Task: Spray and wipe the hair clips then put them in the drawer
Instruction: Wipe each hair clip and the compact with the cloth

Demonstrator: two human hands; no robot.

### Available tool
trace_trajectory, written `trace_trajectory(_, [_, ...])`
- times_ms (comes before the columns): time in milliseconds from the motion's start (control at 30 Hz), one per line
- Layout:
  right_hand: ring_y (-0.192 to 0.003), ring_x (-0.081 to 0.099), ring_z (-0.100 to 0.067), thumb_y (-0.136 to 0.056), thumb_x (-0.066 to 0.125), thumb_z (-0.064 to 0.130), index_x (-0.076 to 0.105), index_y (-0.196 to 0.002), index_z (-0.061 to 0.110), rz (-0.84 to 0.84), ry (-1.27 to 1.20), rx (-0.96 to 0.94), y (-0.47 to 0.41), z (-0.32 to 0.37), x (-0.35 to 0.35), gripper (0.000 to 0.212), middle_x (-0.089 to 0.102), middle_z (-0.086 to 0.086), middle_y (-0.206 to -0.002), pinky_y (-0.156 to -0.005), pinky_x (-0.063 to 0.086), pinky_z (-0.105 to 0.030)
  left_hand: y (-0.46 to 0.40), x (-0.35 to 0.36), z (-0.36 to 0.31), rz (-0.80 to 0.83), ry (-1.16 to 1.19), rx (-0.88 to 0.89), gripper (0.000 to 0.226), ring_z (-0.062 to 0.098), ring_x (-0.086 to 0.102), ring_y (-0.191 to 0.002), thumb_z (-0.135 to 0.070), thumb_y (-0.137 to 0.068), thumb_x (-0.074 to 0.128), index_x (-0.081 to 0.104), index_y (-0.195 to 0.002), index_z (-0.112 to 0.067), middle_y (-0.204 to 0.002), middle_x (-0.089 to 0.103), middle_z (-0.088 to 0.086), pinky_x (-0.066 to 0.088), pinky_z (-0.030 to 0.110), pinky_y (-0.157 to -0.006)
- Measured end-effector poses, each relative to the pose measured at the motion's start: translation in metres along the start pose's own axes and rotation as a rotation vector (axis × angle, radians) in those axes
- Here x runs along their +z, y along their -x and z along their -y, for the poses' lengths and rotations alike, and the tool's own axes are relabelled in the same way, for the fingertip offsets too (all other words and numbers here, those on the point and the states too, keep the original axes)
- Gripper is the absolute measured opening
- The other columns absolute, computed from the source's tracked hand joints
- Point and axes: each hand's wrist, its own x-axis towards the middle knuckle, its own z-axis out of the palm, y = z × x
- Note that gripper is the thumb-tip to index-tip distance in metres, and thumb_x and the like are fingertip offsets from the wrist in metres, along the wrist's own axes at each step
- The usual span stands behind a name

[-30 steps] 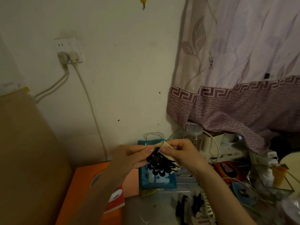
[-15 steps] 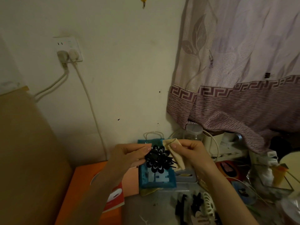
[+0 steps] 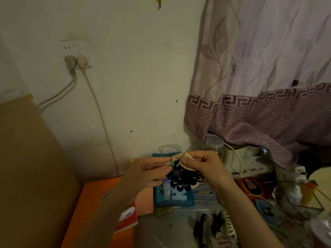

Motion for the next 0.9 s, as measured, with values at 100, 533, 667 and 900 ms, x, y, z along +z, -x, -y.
trace_trajectory(100, [-0.071,0.069,-0.022,-0.080,0.066,-0.004,0.074,-0.091,-0.001,0.018,0.042,-0.001,-0.002,0.003,-0.002,0.014,0.073,-0.021,-0.085,-0.066,0.058,-0.028,0.001,-0.001,-0.005,0.030,-0.064,-0.018,0.028,0.009,0.072,-0.082,-0.001,-0.083,0.066,0.067,-0.107,-0.014,-0.099,0.073,0.004,0.054,0.014,-0.064])
trace_trajectory(533, [-0.063,0.068,-0.019,-0.072,0.070,0.022,0.076,-0.085,0.005,-0.168,-0.139,0.097,0.003,0.001,-0.020,0.023,0.072,-0.014,-0.079,-0.056,0.055,-0.025,-0.002,-0.014,0.006,0.016,0.028,-0.050,0.045,0.016,0.072,-0.088,-0.020,-0.054,0.078,0.073,-0.097,-0.014,-0.094,0.075,0.007,0.056,0.018,-0.068])
trace_trajectory(667, [-0.072,0.069,-0.025,-0.072,0.067,0.027,0.074,-0.088,0.004,-0.246,-0.219,0.193,0.011,-0.015,-0.014,0.029,0.073,-0.019,-0.089,-0.062,0.057,-0.031,-0.004,-0.013,0.012,-0.037,0.175,0.032,0.033,0.016,0.073,-0.082,-0.028,-0.044,0.076,0.080,-0.076,-0.020,-0.087,0.076,0.007,0.056,0.018,-0.064])
trace_trajectory(900, [-0.097,0.068,-0.036,-0.079,0.060,0.024,0.071,-0.101,0.000,-0.247,-0.426,0.189,0.022,-0.035,0.025,0.034,0.071,-0.022,-0.103,-0.085,0.055,-0.044,-0.004,0.007,0.020,-0.192,0.229,0.107,0.025,0.014,0.072,-0.089,-0.021,-0.058,0.076,0.079,-0.081,-0.029,-0.092,0.076,0.001,0.055,0.018,-0.067])
